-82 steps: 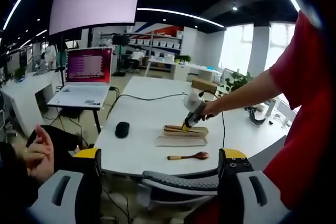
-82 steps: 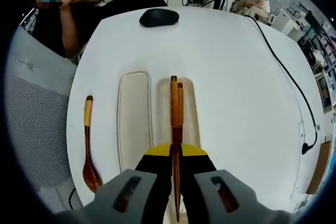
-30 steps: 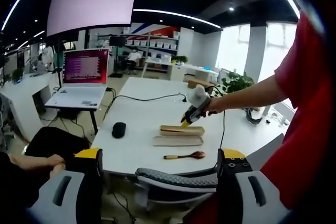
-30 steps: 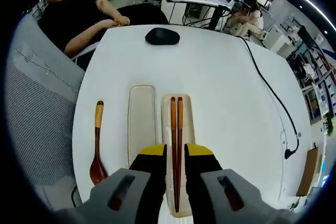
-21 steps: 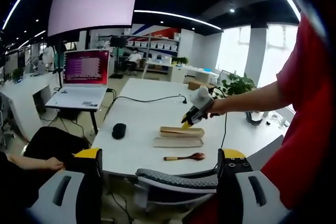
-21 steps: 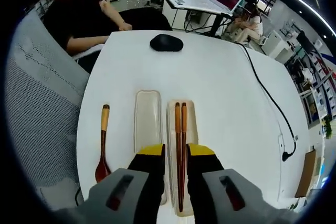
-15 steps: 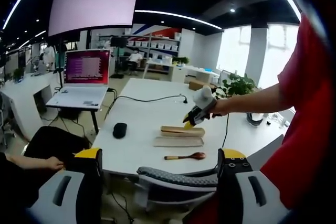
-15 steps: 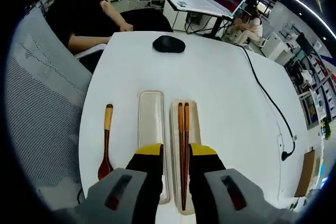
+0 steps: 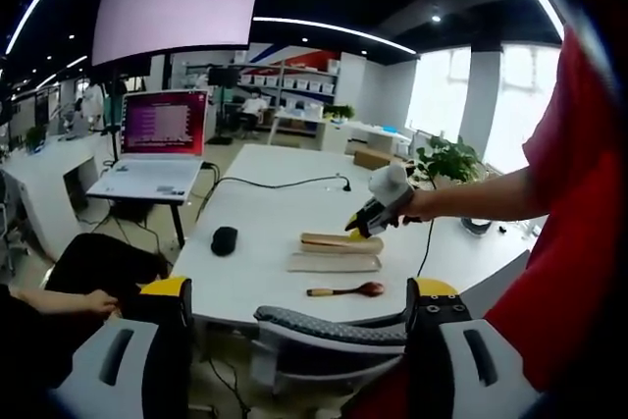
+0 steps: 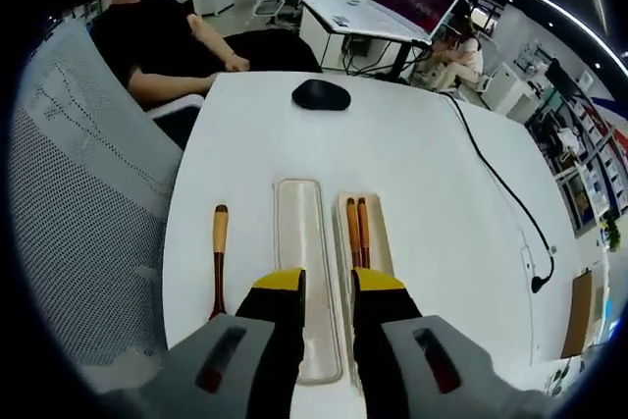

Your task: Arrange the utensils inside the cutlery case until each visible utensil rests in its matching compartment.

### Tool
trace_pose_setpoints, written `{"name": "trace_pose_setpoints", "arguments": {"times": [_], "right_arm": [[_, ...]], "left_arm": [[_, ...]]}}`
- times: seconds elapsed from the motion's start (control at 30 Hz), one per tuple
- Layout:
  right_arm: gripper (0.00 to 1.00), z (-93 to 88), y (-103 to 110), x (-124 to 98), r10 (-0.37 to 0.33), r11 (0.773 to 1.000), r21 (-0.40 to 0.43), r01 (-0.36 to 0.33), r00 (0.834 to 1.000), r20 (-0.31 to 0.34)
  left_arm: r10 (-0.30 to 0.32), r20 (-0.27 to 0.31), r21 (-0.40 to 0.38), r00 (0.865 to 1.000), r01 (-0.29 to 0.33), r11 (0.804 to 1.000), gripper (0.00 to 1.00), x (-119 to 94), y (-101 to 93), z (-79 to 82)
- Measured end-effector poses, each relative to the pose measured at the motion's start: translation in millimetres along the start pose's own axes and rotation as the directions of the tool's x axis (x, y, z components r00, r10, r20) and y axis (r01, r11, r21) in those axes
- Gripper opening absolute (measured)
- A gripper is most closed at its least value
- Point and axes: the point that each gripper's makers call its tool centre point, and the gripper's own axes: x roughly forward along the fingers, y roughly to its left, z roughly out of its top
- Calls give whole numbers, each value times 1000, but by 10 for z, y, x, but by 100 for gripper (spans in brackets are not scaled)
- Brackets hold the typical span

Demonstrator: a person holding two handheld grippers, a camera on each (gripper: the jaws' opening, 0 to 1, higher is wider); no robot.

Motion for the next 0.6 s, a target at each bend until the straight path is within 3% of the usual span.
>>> {"name": "trace_pose_setpoints", "arguments": {"times": [0.6], "right_arm": [[17,-53,313,41,64,998,12,-65,998,16]], "left_arm": [[0,-4,3,1000,0,1000,92,2,-28,-10]]}}
